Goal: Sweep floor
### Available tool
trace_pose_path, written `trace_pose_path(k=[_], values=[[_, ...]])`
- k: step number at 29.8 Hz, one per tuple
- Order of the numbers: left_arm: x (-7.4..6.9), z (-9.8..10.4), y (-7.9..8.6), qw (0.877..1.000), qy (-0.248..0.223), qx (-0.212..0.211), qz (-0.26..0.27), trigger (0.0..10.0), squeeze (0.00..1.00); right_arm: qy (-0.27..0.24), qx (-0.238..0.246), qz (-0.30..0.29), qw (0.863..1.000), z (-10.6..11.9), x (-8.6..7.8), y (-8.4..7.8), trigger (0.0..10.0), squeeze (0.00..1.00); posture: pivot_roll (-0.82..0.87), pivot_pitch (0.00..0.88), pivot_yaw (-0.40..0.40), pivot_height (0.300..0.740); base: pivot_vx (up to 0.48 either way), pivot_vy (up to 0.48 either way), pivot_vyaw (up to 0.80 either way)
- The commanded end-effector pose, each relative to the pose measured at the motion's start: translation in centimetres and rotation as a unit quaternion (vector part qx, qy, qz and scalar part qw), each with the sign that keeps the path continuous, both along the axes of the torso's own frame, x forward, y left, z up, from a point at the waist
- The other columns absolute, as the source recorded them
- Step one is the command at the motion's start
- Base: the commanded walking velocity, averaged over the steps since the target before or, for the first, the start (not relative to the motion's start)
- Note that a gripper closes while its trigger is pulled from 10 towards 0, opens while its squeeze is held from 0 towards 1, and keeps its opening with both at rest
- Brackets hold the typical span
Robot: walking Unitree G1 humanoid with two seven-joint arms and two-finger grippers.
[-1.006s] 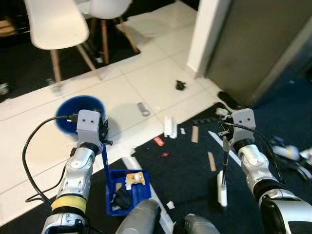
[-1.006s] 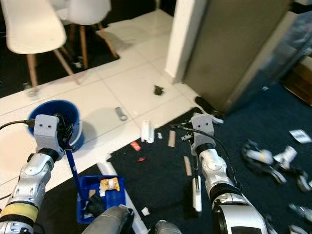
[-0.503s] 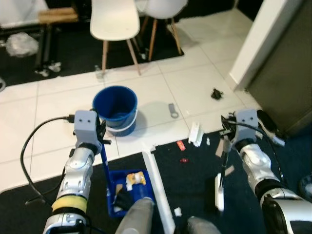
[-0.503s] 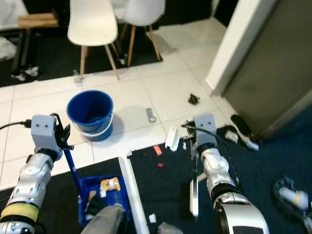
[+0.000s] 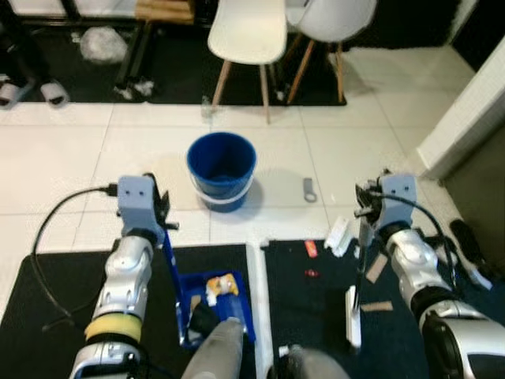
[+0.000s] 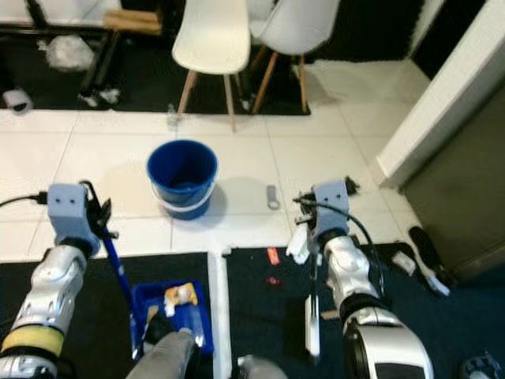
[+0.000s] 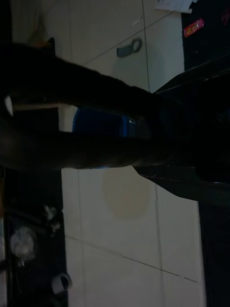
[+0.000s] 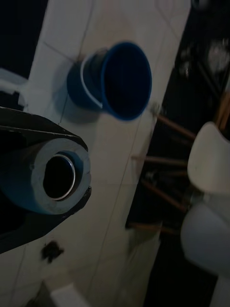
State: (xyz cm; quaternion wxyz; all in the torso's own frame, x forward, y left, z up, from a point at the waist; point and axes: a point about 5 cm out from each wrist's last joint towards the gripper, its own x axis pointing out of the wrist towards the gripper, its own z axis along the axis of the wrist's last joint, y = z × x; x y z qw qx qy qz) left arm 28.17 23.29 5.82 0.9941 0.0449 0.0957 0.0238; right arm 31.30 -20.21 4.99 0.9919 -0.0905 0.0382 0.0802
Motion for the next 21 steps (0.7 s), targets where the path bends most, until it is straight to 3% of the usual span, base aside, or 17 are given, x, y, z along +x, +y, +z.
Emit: trace_pose_path(k=[1,4,5,12,21], values=[[0.3,0.2,-0.8,1.000,-0.012,-0.006,-0.005,10.0,0.00,-0.007,-0.006,0.000,1.000,0.4,0.2,-0.5,10.0,0.00,0.18,0.000,-0.127,0.740,0.000,0.000,0.64],[0.3,0.2,-0.9,1.000,-0.013,-0.009,-0.003,10.0,0.00,-0.005,0.001,0.006,1.000,0.5,0.2,-0.5,10.0,0.00,0.17,0.000,-0.136,0.740,0.000,0.000,0.64],[0.3,-0.1,-1.2,1.000,-0.013,-0.015,0.001,10.0,0.00,-0.001,0.003,0.011,1.000,0.5,0.3,-0.6,10.0,0.00,0.16,0.000,-0.167,0.740,0.000,0.000,0.00],[0.1,-0.7,-2.2,1.000,-0.012,-0.026,0.004,10.0,0.00,0.008,0.007,0.017,1.000,0.6,0.3,-1.0,10.0,0.00,0.15,0.000,-0.173,0.740,0.000,0.000,0.00],[1.4,0.7,-1.7,0.999,-0.012,0.007,-0.051,10.0,0.00,0.014,0.060,-0.017,0.998,-1.5,-1.4,0.2,10.0,0.00,0.18,0.000,-0.038,0.740,0.000,0.000,0.00]])
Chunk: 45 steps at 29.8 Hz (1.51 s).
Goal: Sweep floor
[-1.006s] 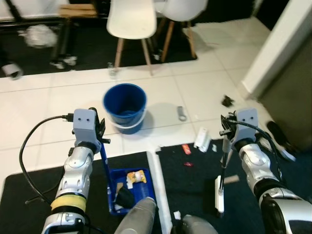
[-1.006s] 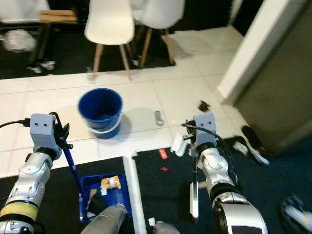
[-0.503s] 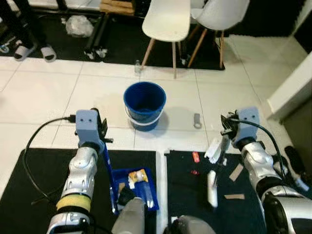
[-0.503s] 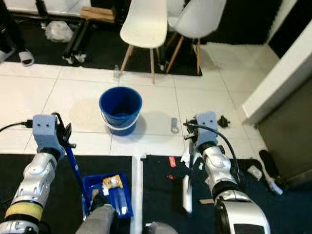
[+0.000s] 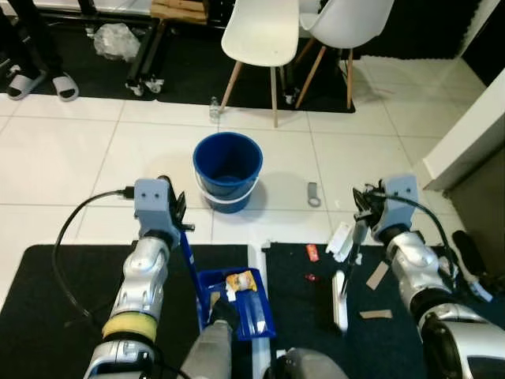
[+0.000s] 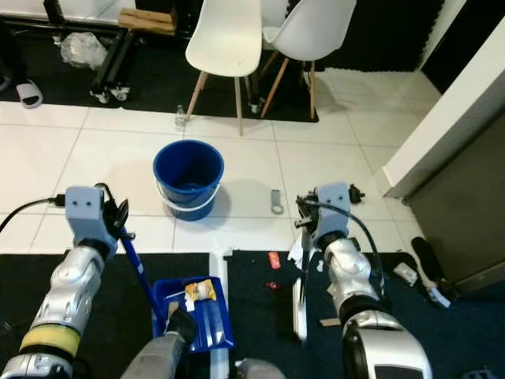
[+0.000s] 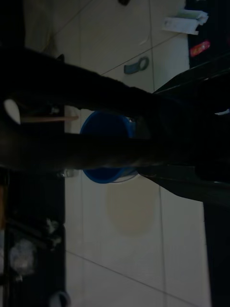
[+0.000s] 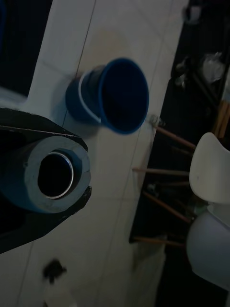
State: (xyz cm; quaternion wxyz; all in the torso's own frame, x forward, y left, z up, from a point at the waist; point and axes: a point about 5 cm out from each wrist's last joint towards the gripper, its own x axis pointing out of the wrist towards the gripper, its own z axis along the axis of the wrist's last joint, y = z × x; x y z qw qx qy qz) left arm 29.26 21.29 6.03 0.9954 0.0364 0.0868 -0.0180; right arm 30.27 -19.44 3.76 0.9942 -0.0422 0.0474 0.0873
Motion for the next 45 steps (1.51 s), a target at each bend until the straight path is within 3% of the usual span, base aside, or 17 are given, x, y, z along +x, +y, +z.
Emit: trace_pose_path(k=[1,11,26,45], values=[[0.4,0.7,0.5,1.000,-0.006,0.023,-0.015,10.0,0.00,0.003,0.016,-0.023,1.000,-0.5,-0.5,-0.4,10.0,0.00,0.18,0.000,-0.028,0.740,0.000,0.000,0.00],[0.9,1.4,1.3,1.000,-0.015,0.009,-0.009,10.0,0.00,0.006,0.037,-0.031,0.999,-1.2,-1.3,-0.3,10.0,0.00,0.18,0.000,-0.011,0.740,0.033,0.000,0.00],[1.1,1.9,1.6,1.000,-0.024,0.009,-0.010,10.0,0.00,-0.001,0.043,-0.053,0.998,-0.5,-0.9,-1.8,10.0,0.00,0.19,0.000,-0.022,0.740,0.480,0.000,0.00],[0.9,1.8,1.9,1.000,-0.023,0.010,-0.004,10.0,0.00,0.005,0.039,-0.055,0.998,-0.5,-1.1,-2.5,10.0,0.00,0.19,0.000,-0.029,0.740,0.480,0.000,0.00]])
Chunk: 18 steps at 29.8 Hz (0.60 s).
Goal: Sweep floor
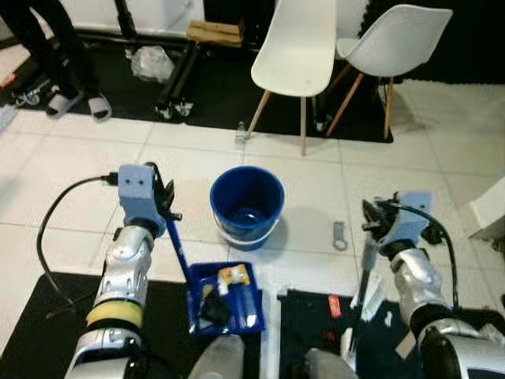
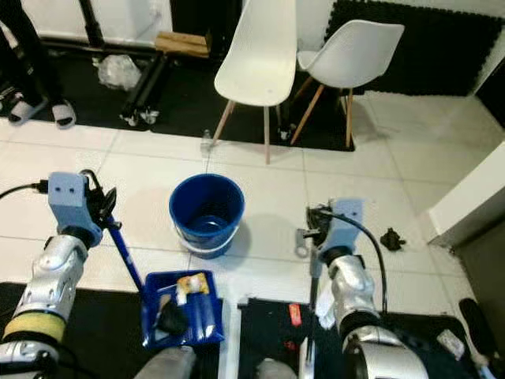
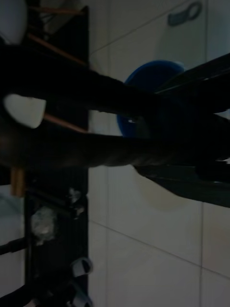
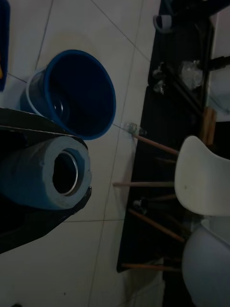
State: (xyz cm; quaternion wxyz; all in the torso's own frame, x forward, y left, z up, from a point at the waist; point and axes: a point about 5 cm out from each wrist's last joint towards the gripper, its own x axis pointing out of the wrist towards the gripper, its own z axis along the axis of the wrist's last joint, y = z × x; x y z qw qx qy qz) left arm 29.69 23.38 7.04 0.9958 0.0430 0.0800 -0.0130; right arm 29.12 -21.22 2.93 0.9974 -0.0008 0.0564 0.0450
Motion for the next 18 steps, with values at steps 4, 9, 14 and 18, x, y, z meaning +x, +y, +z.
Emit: trace_pose_path(k=[4,9,14,18], values=[[0.55,0.80,-0.28,1.000,-0.019,0.006,0.002,10.0,0.00,-0.002,-0.003,-0.012,1.000,0.14,-0.14,-0.93,10.0,0.00,0.19,0.000,-0.033,0.740,0.195,0.000,0.00],[0.57,0.79,-0.25,1.000,-0.020,0.008,0.006,10.0,0.00,0.001,-0.005,-0.013,1.000,0.07,-0.25,-1.15,10.0,0.00,0.18,0.000,-0.033,0.740,0.000,0.000,0.00],[0.50,0.78,-0.18,1.000,-0.022,0.007,0.009,10.0,0.00,0.003,-0.007,-0.014,1.000,0.05,-0.31,-1.33,10.0,0.00,0.18,0.000,-0.035,0.740,0.000,0.000,0.00],[0.48,0.75,-0.14,1.000,-0.021,0.008,0.011,10.0,0.00,0.004,-0.007,-0.014,1.000,0.03,-0.34,-1.39,10.0,0.00,0.18,0.000,-0.036,0.740,0.000,0.000,0.00]])
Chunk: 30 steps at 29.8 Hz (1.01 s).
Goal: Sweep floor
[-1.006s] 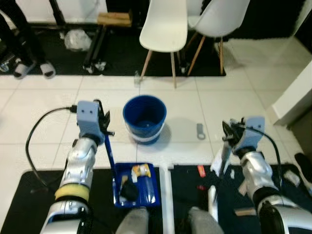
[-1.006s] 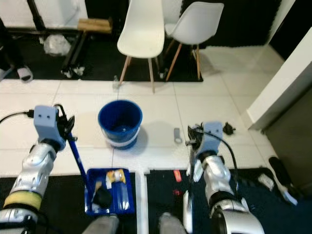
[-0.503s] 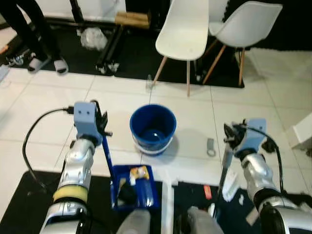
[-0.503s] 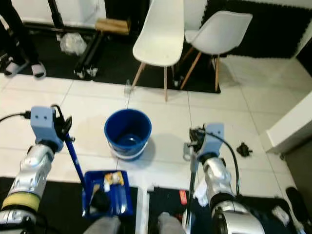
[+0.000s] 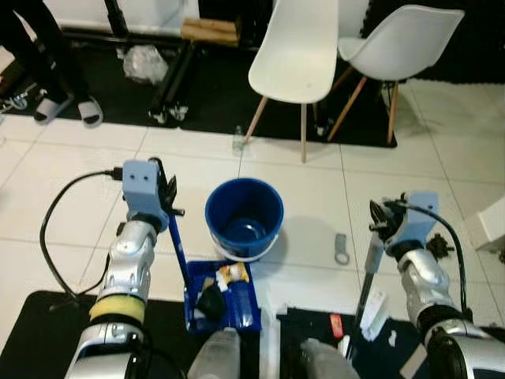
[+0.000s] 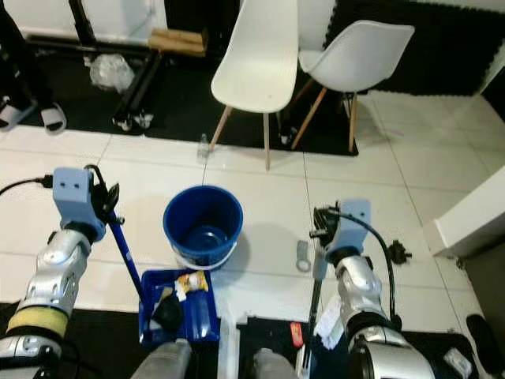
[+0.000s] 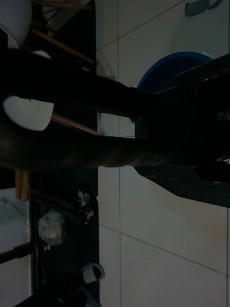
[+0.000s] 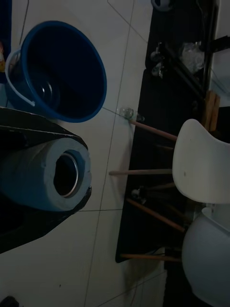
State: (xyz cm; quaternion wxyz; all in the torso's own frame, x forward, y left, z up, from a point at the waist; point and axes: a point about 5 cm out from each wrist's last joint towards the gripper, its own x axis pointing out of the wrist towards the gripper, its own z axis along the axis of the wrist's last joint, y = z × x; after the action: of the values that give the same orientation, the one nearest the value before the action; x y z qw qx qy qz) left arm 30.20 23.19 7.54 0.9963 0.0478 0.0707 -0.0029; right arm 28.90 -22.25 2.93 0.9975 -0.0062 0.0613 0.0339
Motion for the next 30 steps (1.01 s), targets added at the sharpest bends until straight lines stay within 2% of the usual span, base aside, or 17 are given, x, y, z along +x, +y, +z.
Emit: trace_pose_path(k=[1,6,9,10,14,17,20,30], values=[[-0.03,0.24,0.04,1.000,-0.011,0.003,0.001,10.0,0.00,-0.001,-0.001,-0.003,1.000,0.03,-0.12,-0.37,10.0,0.00,0.18,0.000,-0.036,0.740,0.000,0.000,0.00],[0.02,0.25,0.00,1.000,-0.012,0.005,-0.001,10.0,0.00,0.000,-0.001,-0.002,1.000,0.04,-0.09,-0.34,10.0,0.00,0.18,0.000,-0.036,0.740,0.000,0.000,0.00],[0.03,0.29,-0.12,1.000,-0.011,0.019,-0.009,10.0,0.00,0.000,-0.001,-0.002,1.000,0.03,-0.08,-0.33,10.0,0.00,0.18,0.000,-0.036,0.740,0.000,0.000,0.00],[0.00,0.27,-0.25,0.999,-0.008,0.034,-0.016,10.0,0.00,0.001,-0.001,-0.002,1.000,0.02,-0.09,-0.33,10.0,0.00,0.18,0.000,-0.035,0.740,0.000,-0.409,0.00],[0.00,0.28,-0.34,0.999,-0.009,0.039,-0.016,10.0,0.00,0.001,-0.001,-0.002,1.000,-0.01,-0.12,-0.32,10.0,0.00,0.18,0.000,-0.036,0.740,0.000,-0.462,0.00],[-0.01,0.31,-0.36,0.999,-0.013,0.035,-0.014,10.0,0.00,0.002,-0.001,-0.002,1.000,-0.05,-0.14,-0.30,10.0,0.00,0.18,0.000,-0.036,0.740,0.000,-0.345,0.00],[0.00,0.15,0.02,1.000,-0.008,0.008,0.005,10.0,0.00,0.003,-0.001,-0.002,1.000,-0.09,-0.18,-0.33,10.0,0.00,0.18,0.000,-0.038,0.740,0.000,0.000,0.00],[-0.07,0.13,0.00,1.000,-0.009,0.015,0.002,10.0,0.00,0.004,0.000,0.000,1.000,-0.11,-0.16,-0.22,10.0,0.00,0.18,0.000,-0.040,0.740,0.000,0.000,0.00]])
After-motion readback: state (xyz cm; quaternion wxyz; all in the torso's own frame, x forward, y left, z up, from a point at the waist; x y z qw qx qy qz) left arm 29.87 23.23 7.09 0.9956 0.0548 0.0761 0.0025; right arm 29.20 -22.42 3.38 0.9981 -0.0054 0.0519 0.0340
